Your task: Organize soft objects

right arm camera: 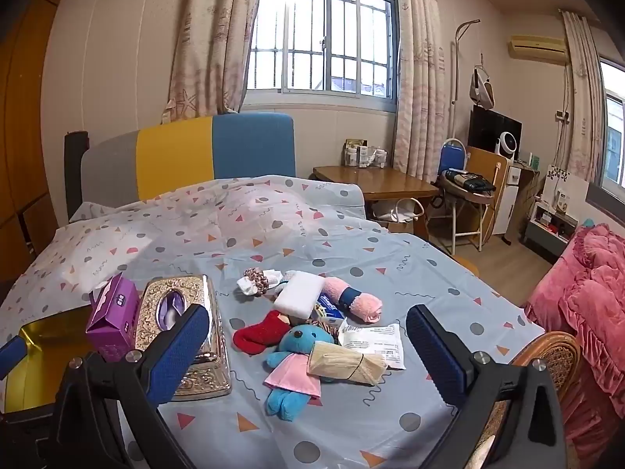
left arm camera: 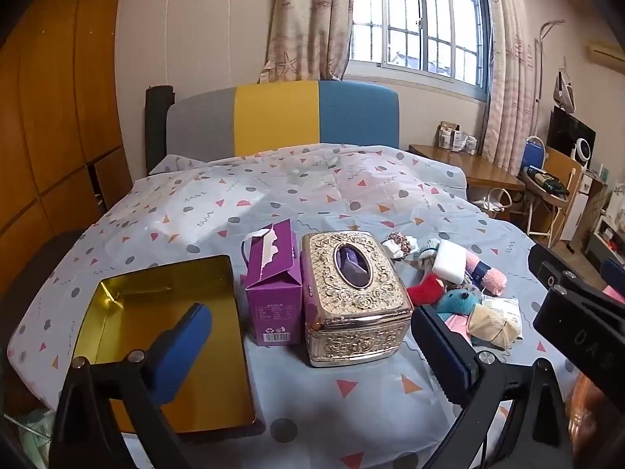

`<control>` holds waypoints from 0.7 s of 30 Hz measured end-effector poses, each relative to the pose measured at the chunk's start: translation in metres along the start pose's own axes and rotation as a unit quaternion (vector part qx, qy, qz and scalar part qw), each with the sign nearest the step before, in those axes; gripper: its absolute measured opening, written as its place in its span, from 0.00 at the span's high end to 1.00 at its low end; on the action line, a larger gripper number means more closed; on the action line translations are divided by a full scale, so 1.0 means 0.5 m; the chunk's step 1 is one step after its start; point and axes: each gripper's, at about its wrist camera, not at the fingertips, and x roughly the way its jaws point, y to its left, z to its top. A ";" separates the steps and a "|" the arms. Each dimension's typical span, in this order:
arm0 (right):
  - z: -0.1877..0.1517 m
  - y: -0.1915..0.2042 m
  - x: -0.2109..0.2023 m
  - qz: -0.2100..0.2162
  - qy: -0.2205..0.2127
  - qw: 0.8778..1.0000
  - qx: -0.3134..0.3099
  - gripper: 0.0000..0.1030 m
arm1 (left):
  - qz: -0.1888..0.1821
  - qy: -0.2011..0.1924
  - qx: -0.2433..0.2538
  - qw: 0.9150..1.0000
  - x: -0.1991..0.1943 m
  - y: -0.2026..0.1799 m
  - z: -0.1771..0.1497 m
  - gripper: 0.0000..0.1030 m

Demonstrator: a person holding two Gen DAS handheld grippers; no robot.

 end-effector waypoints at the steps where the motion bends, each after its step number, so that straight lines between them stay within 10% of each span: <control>1: 0.000 0.000 0.000 0.000 0.001 1.000 -0.001 0.00 | -0.001 0.001 -0.001 1.000 0.000 0.000 0.000 0.00; 21: -0.019 0.033 0.028 0.020 0.016 0.999 -0.024 0.00 | 0.012 0.010 -0.014 1.000 0.015 0.031 -0.008 0.00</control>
